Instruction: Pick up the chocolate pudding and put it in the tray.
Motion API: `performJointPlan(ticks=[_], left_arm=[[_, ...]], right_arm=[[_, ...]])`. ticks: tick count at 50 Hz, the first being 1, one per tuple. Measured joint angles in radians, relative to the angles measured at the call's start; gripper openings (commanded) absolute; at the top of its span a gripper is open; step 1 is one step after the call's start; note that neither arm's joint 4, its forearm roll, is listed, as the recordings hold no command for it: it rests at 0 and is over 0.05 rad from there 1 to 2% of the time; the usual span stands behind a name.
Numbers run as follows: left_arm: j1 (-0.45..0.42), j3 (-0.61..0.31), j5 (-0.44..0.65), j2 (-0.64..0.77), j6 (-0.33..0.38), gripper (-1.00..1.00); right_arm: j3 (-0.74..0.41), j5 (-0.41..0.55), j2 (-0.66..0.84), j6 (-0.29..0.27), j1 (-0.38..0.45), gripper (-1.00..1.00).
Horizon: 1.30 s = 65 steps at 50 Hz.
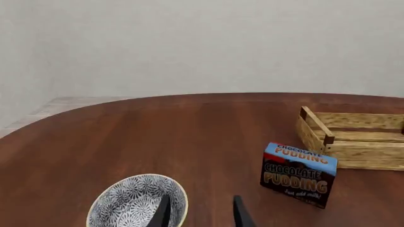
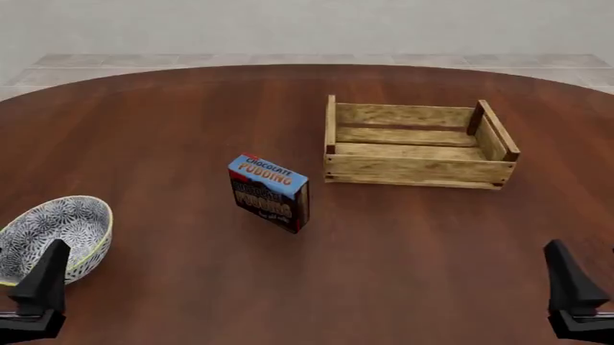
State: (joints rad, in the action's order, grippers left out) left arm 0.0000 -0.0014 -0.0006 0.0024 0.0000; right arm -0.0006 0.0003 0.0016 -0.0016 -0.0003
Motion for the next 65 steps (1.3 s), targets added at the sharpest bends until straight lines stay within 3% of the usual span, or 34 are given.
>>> performJointPlan(ticks=[36, 46, 65], left_arm=[[0.0, -0.003, -0.001, 0.005, 0.0, 1.0], [0.0, -0.003, -0.001, 0.005, 0.0, 1.0], [0.0, -0.003, -0.001, 0.005, 0.0, 1.0]], right_arm=[[-0.021, 0.03, 0.012, -0.013, -0.02, 1.0], [-0.124, 0.069, 0.071, -0.004, -0.017, 1.0], [-0.432, 0.139, 0.343, 0.024, 0.022, 1.0]])
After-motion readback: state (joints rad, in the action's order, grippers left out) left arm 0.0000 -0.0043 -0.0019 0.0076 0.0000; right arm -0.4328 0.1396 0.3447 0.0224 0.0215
